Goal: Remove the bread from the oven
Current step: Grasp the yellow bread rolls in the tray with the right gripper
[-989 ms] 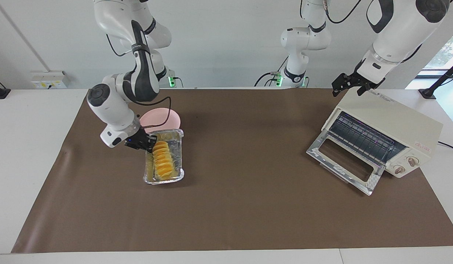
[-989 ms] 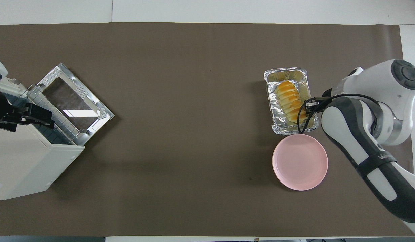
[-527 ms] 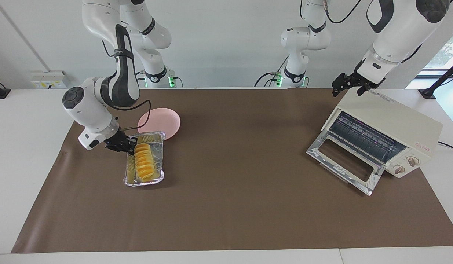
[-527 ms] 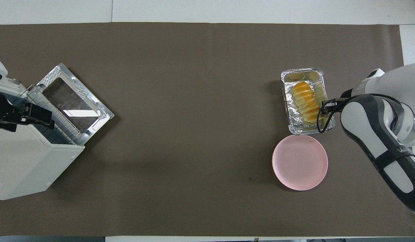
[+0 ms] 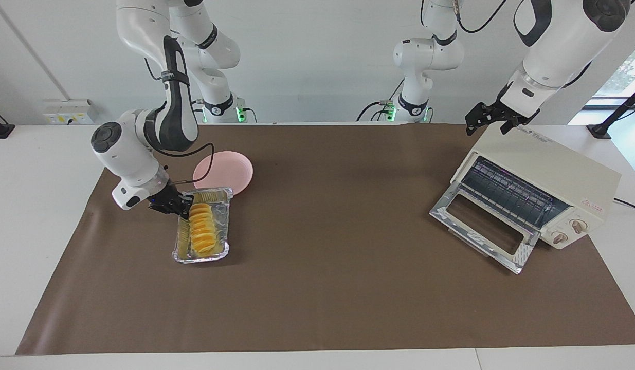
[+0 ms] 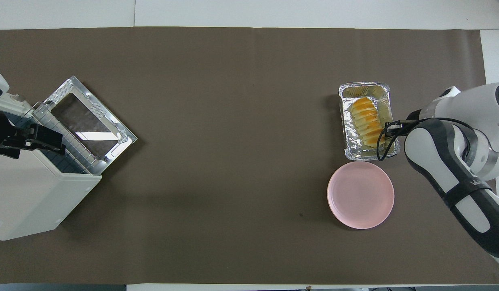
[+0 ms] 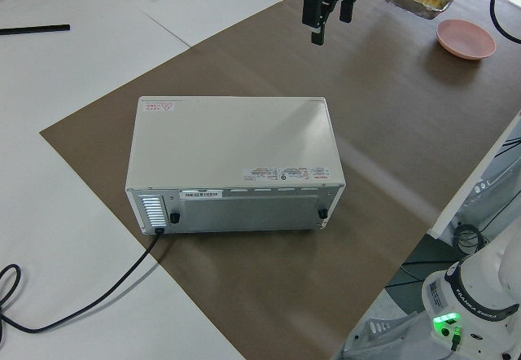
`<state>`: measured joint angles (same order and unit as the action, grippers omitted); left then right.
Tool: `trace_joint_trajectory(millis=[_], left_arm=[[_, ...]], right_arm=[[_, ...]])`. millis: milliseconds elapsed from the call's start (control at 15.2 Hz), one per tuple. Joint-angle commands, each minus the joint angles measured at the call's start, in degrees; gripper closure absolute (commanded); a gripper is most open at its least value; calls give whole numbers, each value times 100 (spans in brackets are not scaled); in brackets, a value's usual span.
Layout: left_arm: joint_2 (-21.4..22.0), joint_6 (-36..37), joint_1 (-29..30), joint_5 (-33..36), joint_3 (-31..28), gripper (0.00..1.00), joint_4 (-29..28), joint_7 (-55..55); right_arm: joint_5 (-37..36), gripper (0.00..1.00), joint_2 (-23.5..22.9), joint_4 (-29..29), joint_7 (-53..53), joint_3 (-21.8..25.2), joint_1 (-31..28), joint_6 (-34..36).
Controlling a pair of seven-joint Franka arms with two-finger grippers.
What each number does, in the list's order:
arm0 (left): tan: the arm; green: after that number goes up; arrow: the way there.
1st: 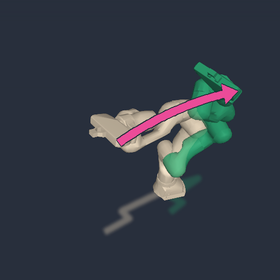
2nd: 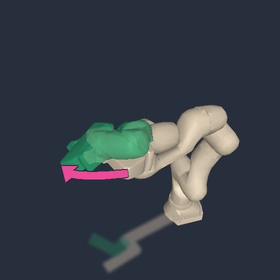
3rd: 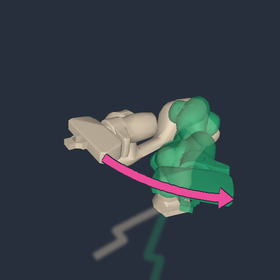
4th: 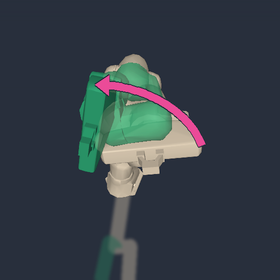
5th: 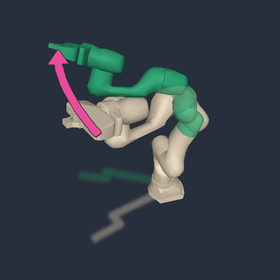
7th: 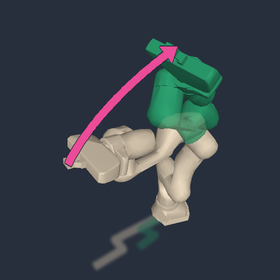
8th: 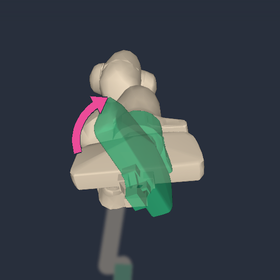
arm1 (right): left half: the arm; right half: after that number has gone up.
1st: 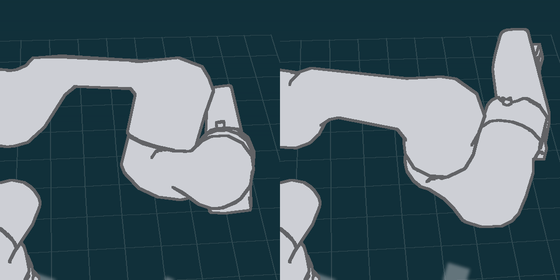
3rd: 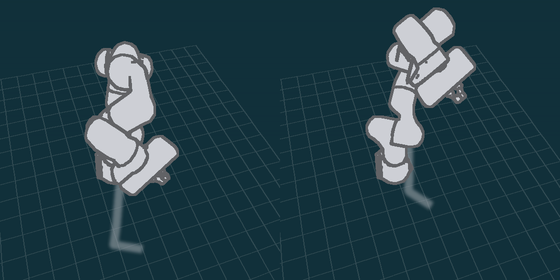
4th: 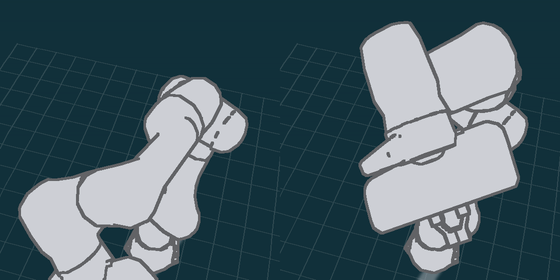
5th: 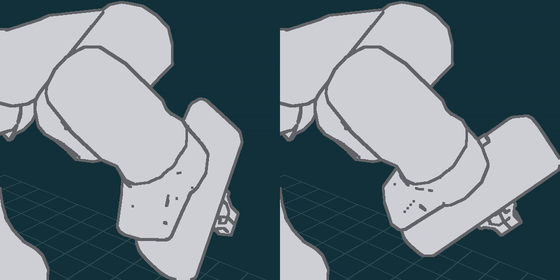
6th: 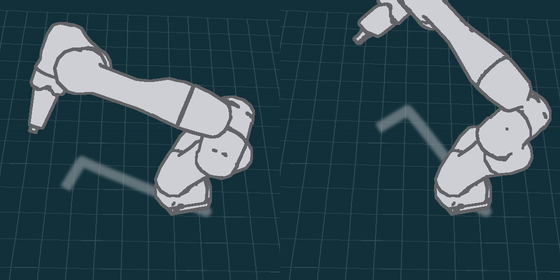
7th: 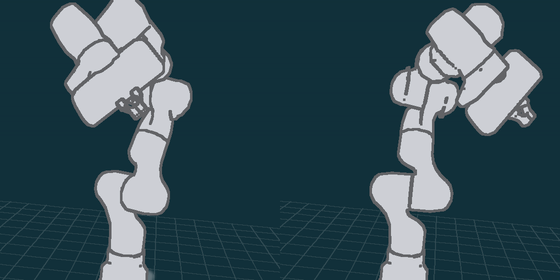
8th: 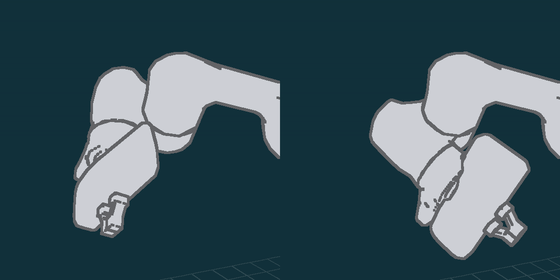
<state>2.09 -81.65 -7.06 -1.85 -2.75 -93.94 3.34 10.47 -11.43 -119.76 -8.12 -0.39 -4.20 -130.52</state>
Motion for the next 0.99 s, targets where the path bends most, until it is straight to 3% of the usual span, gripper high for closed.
trace_joint_trajectory(millis=[0,198,462,791,923], left_arm=[[90,-79,56,80,46,0,-72,-18],[90,-79,56,80,46,0,-72,-18],[90,-79,56,80,46,0,-72,-18],[90,-79,56,80,46,0,-72,-18],[90,-79,56,80,46,0,-72,-18]], right_arm=[[139,100,80,-144,30,-49,-38,-140],[139,100,88,-205,30,-49,-37,-175],[139,4,97,-188,39,-57,-20,-79],[96,0,80,223,65,-66,59,289],[52,0,36,427,318,-66,479,405]])
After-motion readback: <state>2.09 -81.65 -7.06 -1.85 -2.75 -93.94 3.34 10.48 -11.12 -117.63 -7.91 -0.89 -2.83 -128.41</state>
